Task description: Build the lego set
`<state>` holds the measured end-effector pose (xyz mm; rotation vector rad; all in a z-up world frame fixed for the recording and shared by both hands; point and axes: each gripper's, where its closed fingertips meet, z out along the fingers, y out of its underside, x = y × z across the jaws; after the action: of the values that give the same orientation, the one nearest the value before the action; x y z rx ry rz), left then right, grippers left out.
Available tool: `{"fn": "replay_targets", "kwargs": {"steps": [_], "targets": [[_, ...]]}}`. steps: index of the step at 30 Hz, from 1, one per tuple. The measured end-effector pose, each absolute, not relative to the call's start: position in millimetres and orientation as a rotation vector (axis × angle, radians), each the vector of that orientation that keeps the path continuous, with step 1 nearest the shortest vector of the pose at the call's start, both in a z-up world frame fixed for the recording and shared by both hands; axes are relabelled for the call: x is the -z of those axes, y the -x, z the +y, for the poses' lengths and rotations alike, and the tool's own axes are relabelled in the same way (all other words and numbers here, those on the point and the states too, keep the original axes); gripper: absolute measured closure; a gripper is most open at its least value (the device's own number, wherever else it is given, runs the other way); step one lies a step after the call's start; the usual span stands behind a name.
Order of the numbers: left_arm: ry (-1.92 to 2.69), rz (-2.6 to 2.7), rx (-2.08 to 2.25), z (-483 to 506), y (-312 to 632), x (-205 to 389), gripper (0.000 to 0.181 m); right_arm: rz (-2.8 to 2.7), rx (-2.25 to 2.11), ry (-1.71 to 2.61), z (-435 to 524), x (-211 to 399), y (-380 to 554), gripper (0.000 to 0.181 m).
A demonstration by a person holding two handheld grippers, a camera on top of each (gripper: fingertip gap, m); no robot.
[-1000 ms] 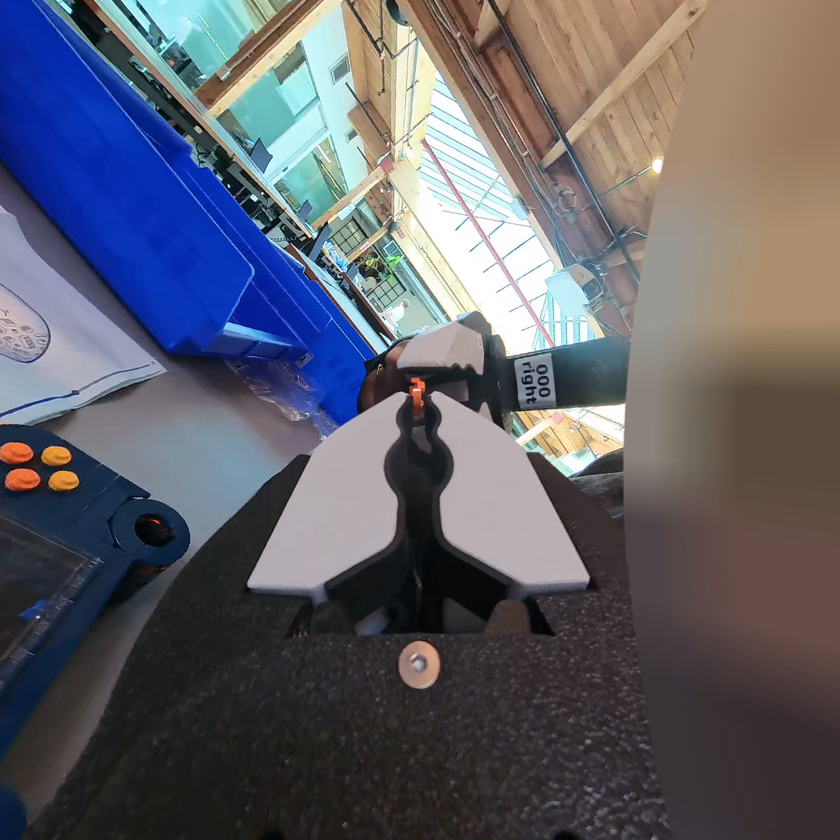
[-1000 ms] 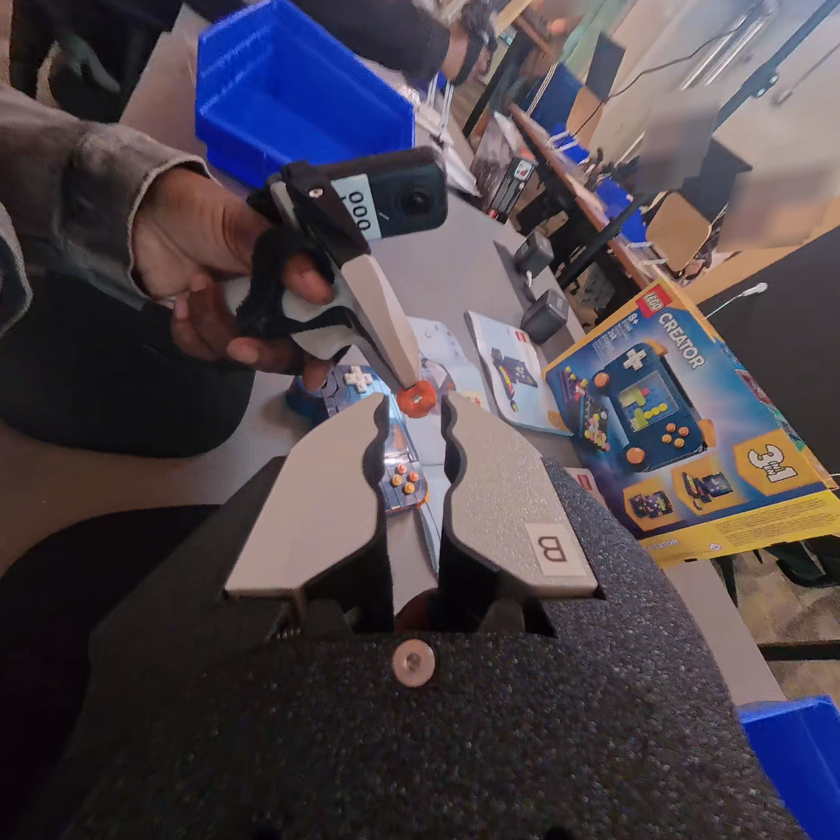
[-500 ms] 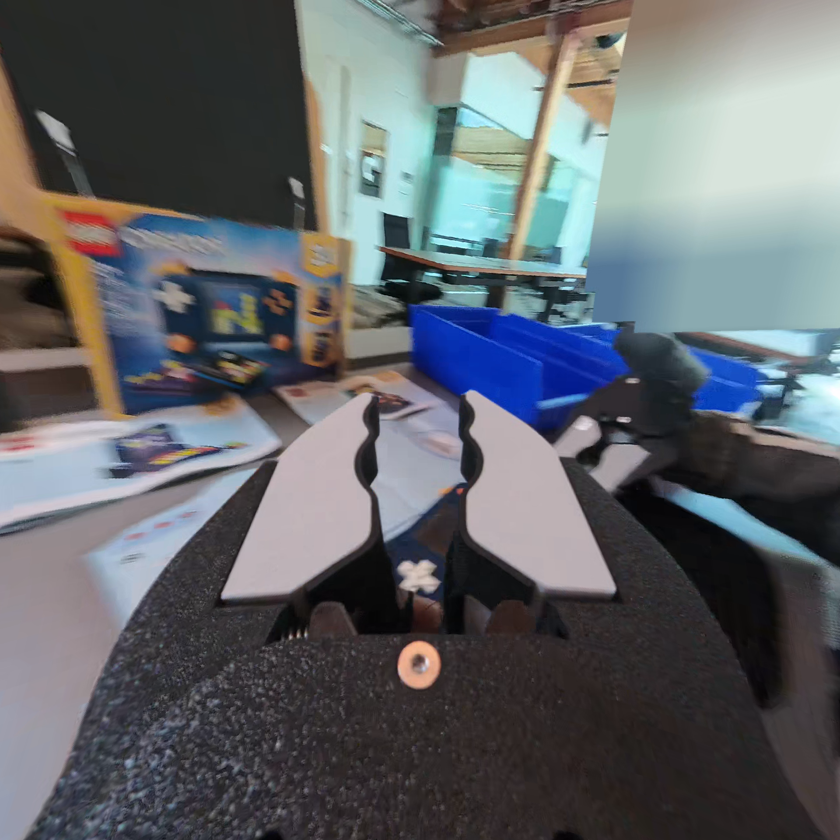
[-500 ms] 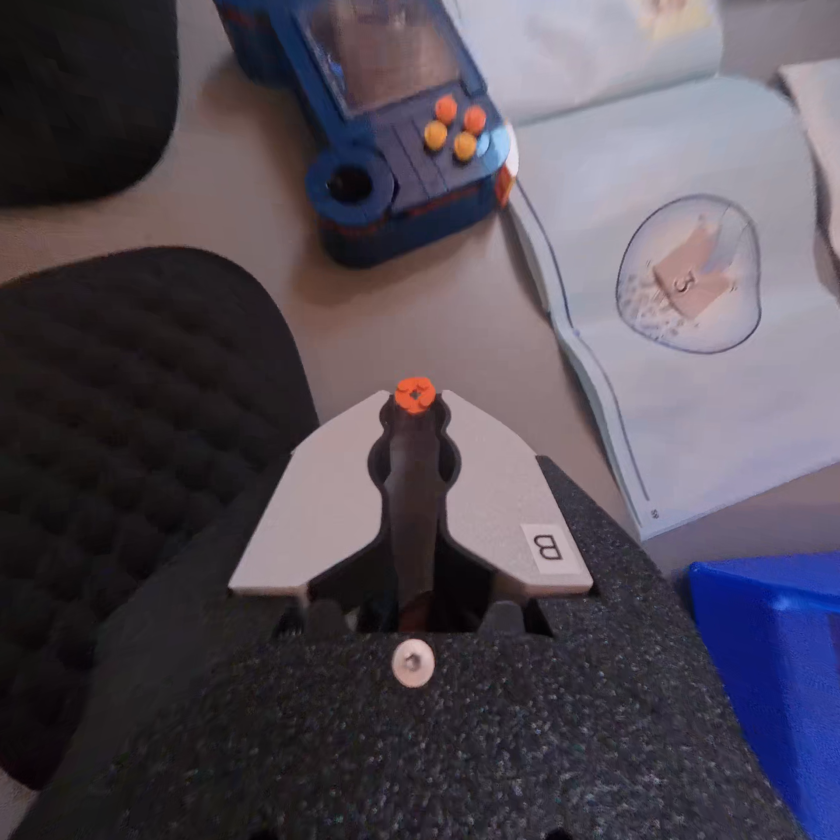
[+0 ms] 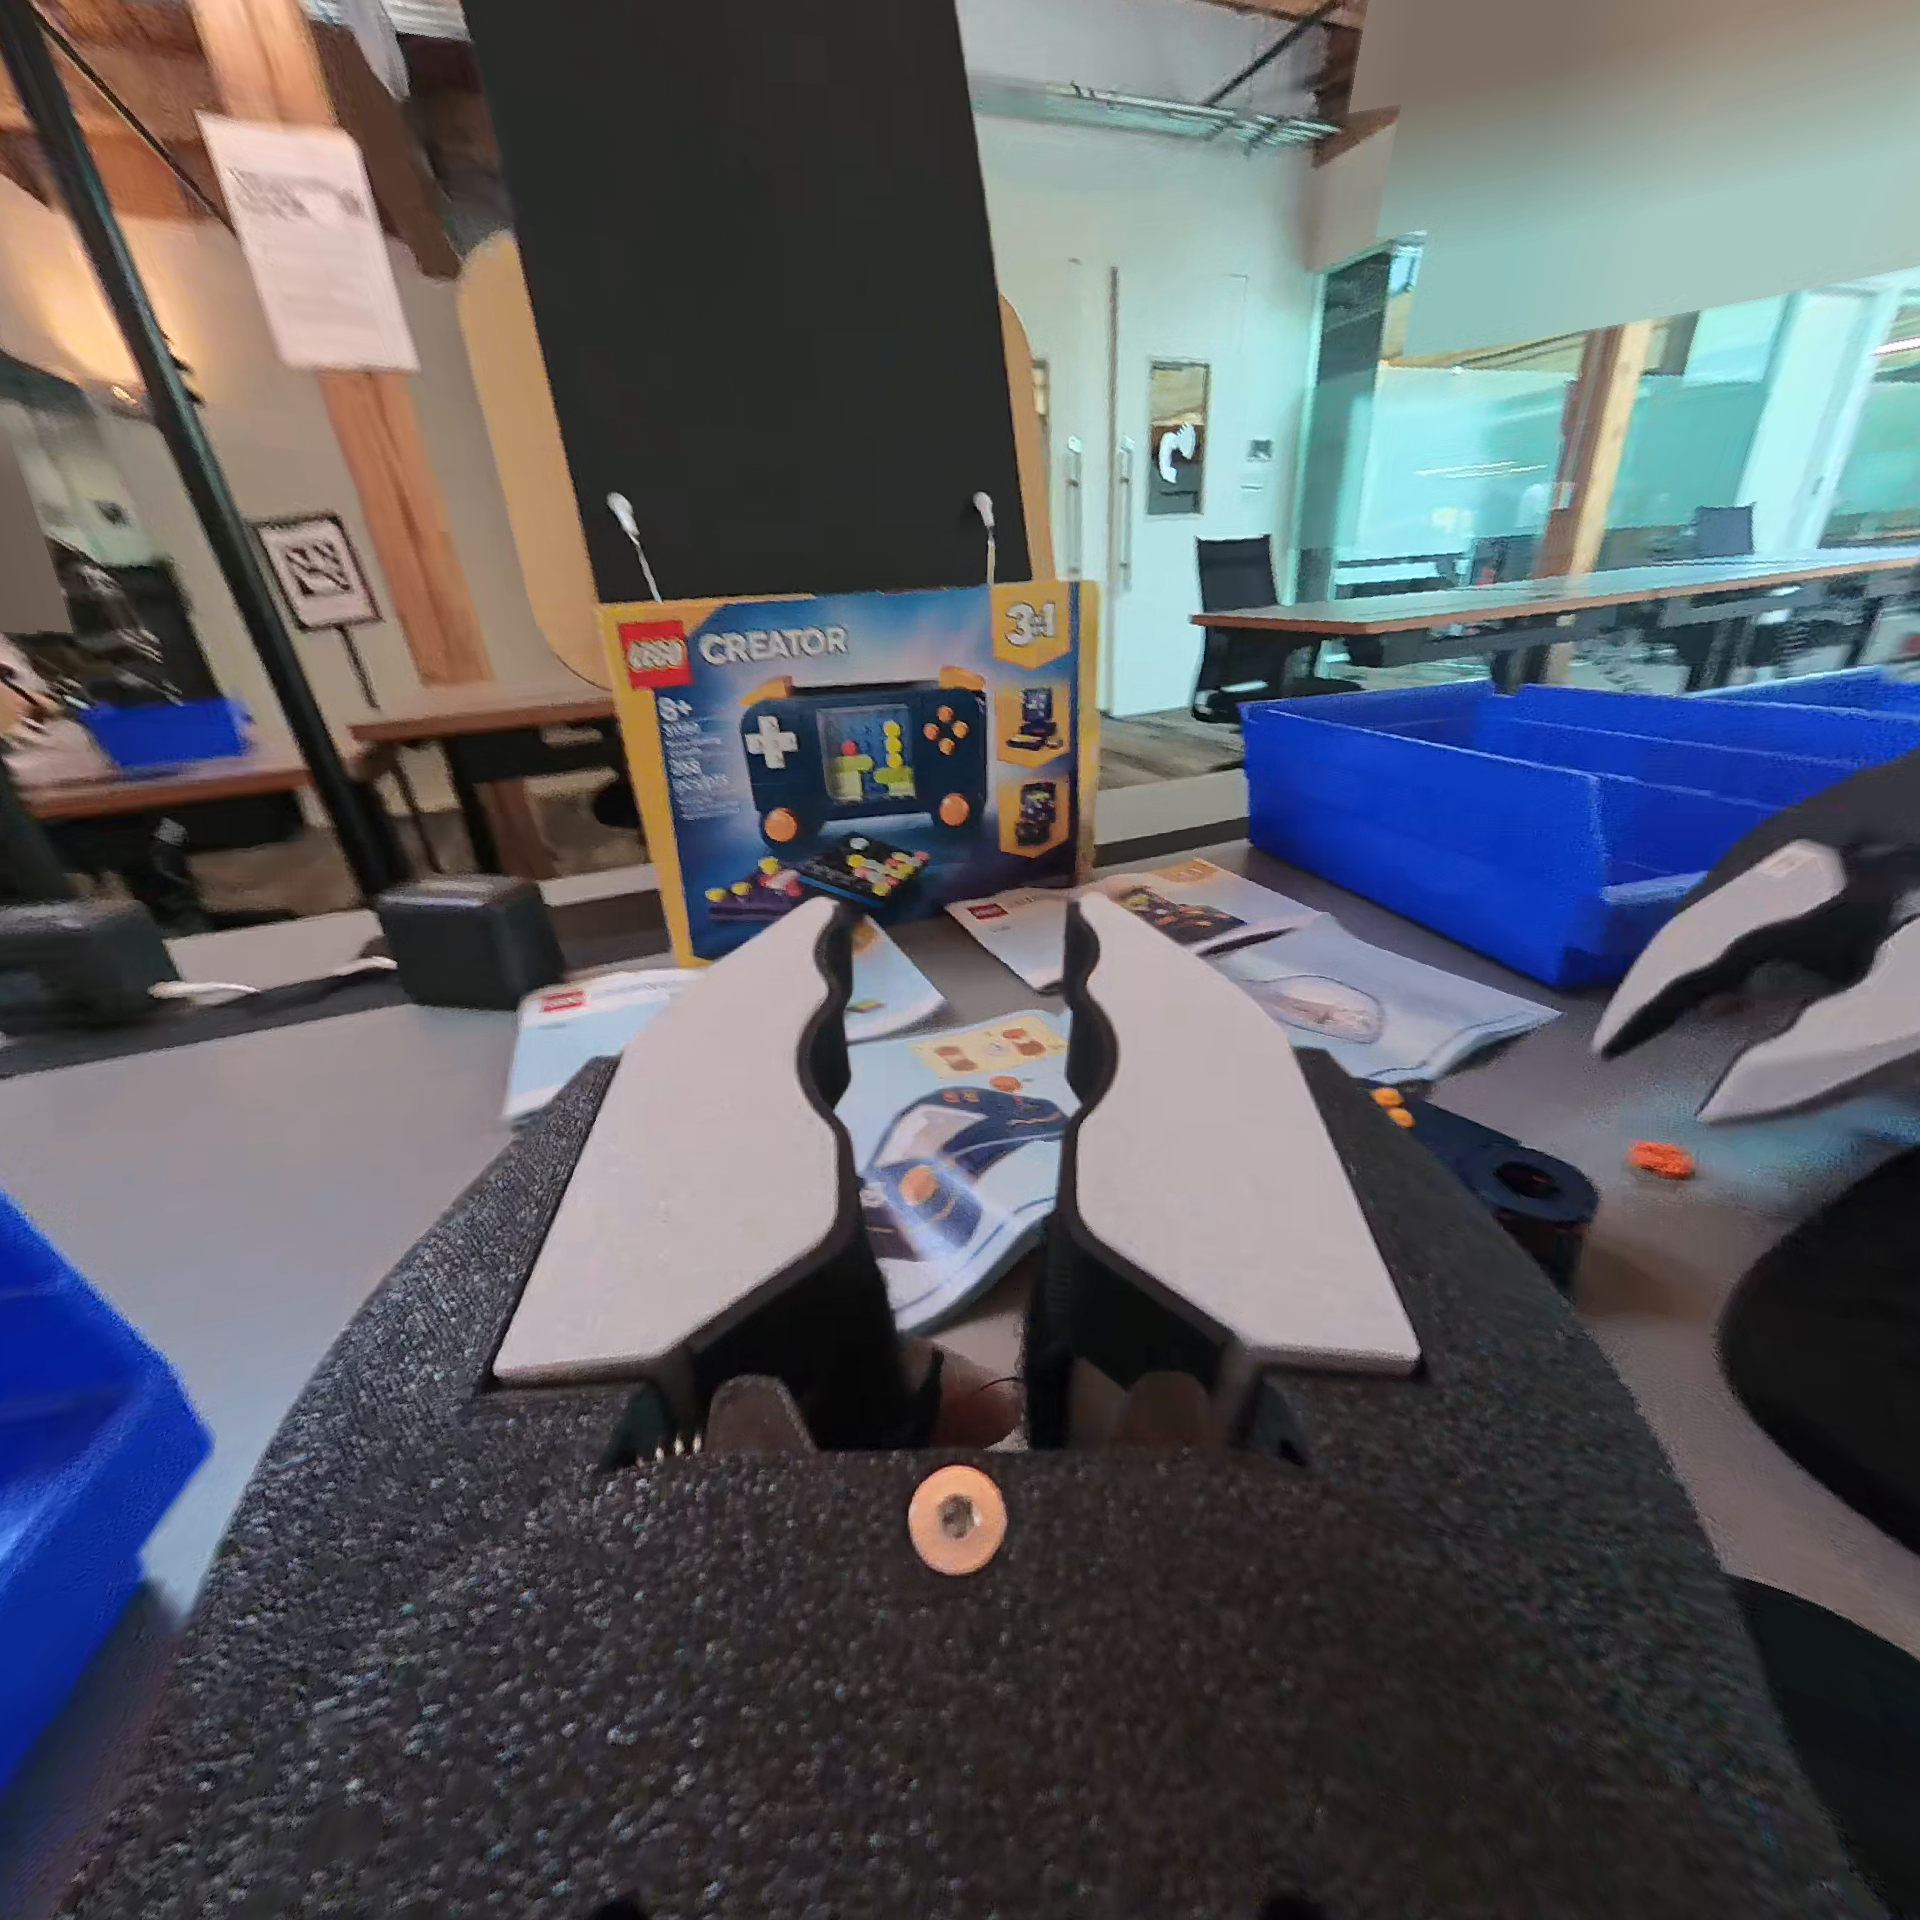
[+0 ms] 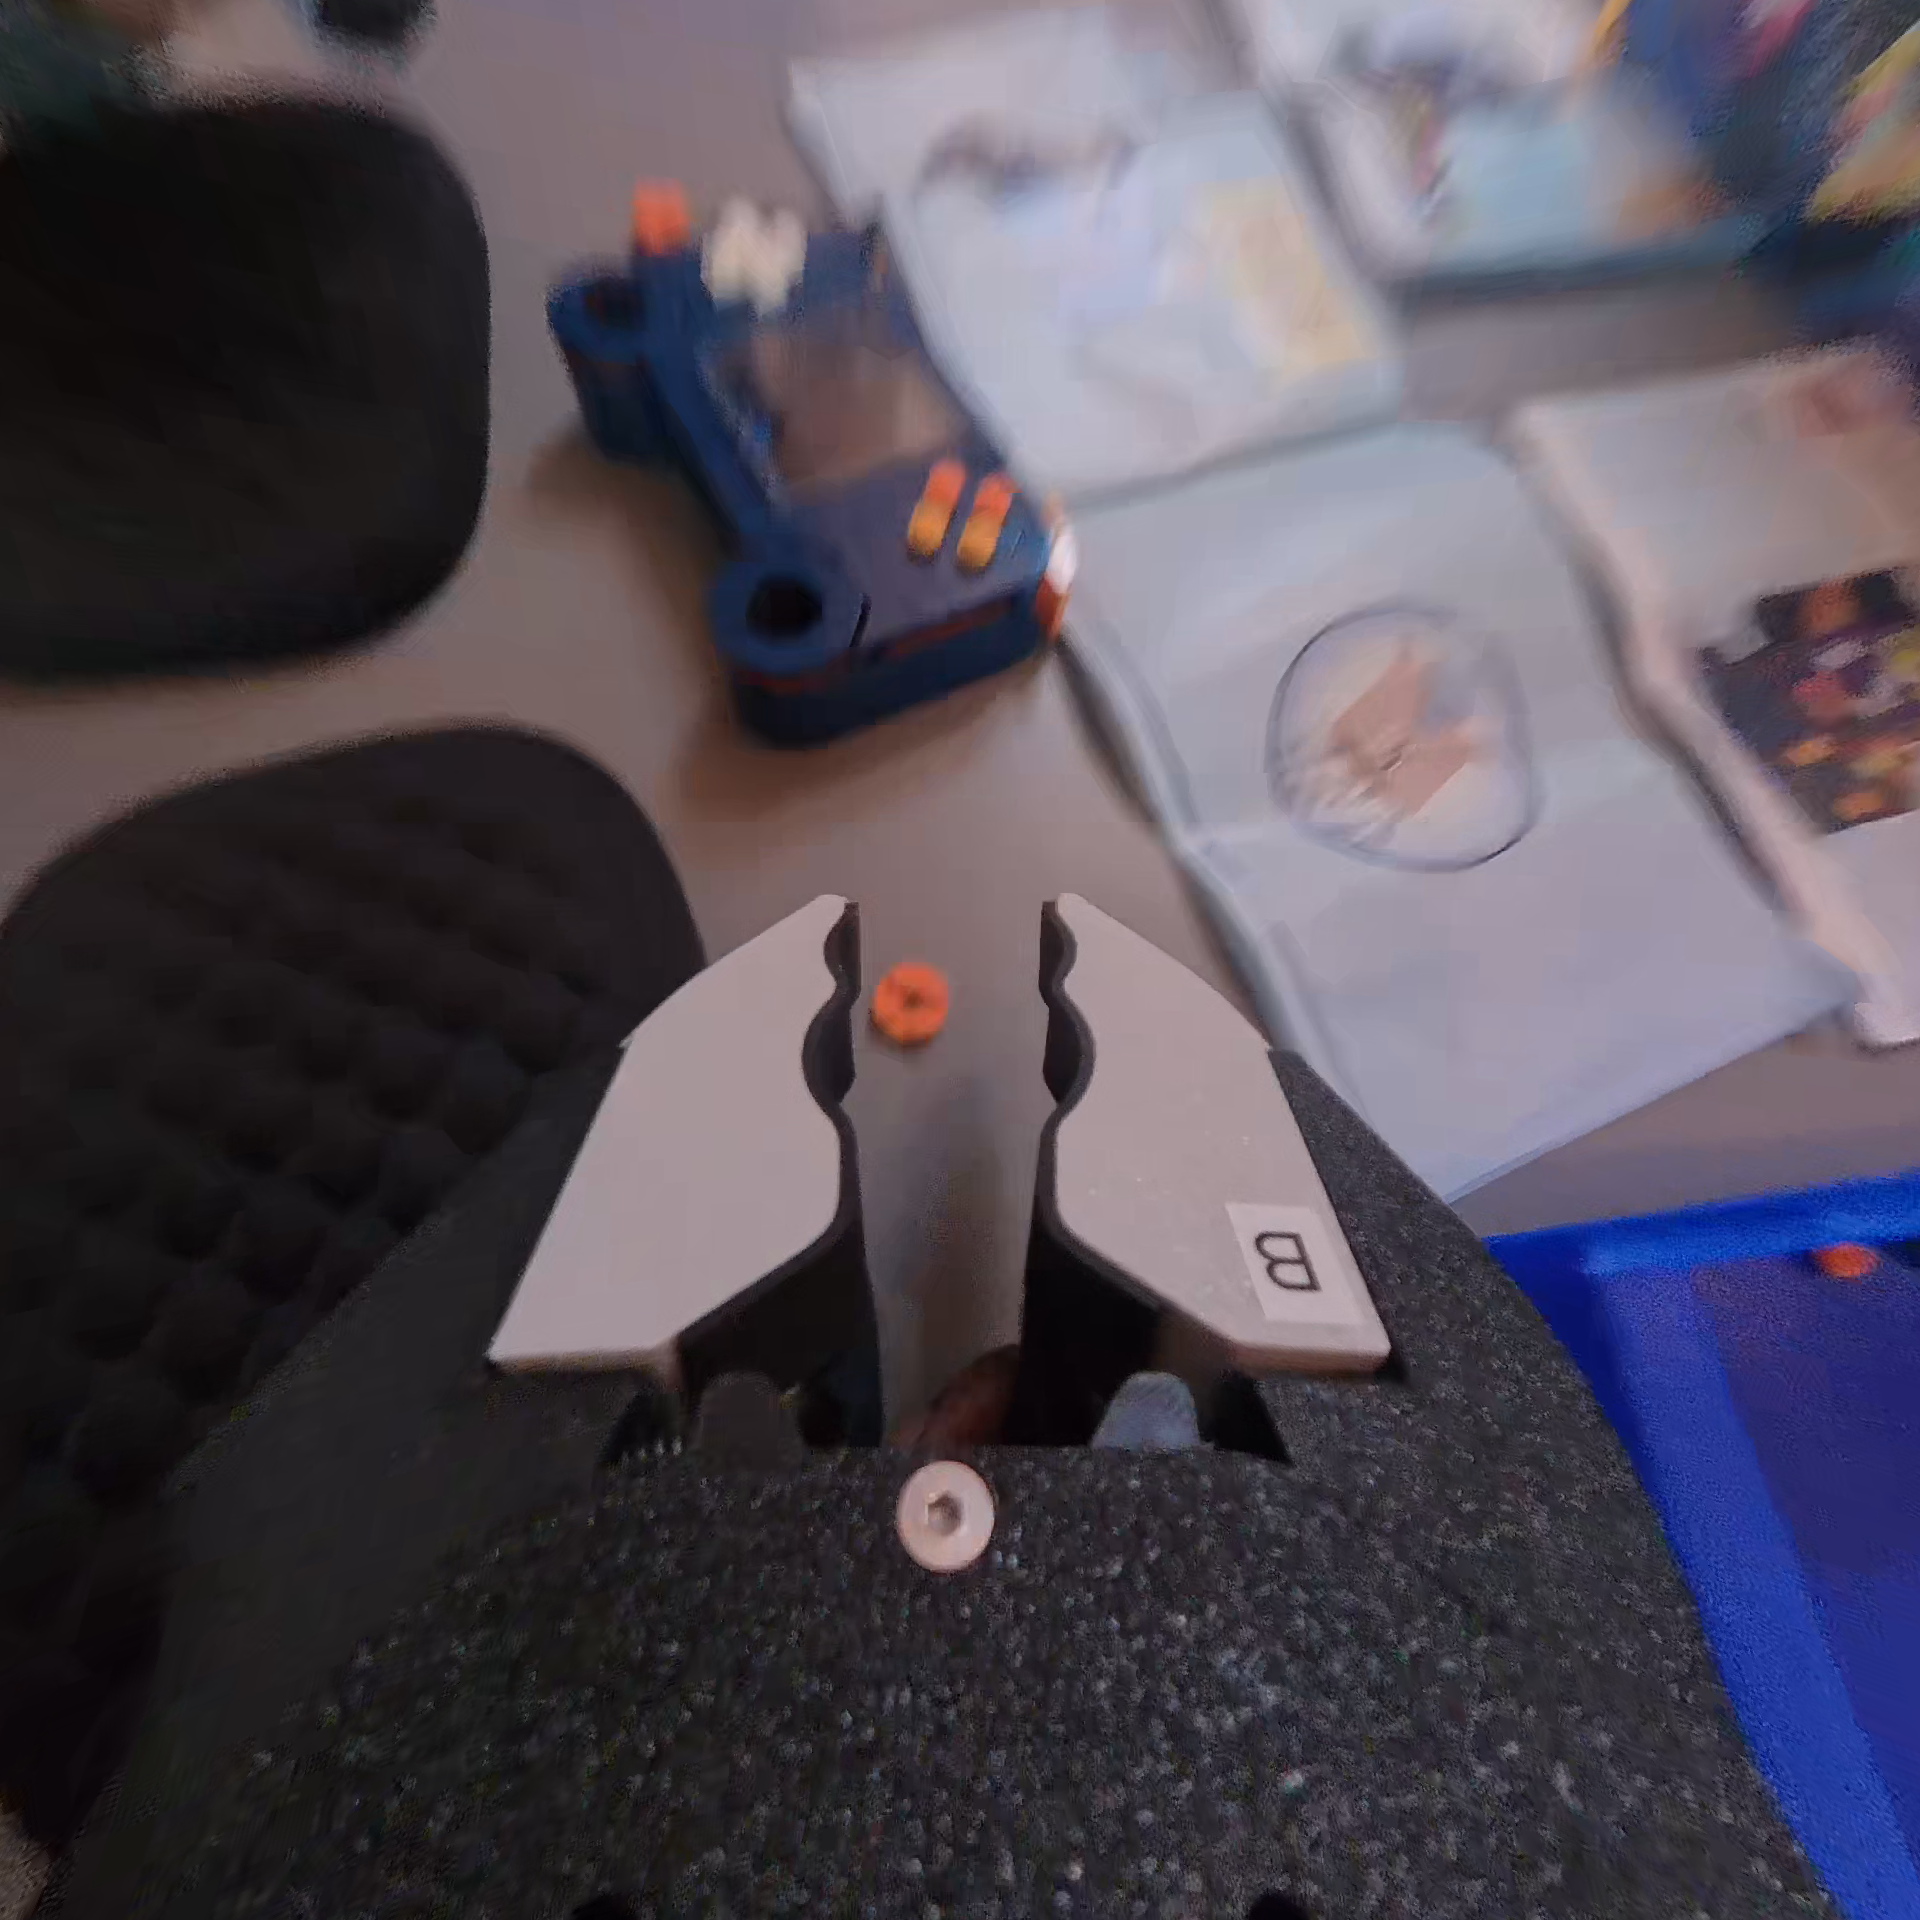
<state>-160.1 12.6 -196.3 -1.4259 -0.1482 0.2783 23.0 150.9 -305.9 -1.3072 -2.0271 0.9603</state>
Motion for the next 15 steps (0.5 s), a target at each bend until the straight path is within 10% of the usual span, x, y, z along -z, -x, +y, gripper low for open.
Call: {"fn": "replay_targets", "kwargs": {"steps": [9,15], "targets": [[1.340,-0.127,-0.561,2.2,169.1,196.2,0.138,-0.745,-1.267,0.902,220.2,169.9,-64.1,0.143],[1.250,-0.161,-0.565,-1.4,173.6,190.5,0.099,-0.746,-1.358,0.910,215.4,173.8,-63.8,0.151]]}}
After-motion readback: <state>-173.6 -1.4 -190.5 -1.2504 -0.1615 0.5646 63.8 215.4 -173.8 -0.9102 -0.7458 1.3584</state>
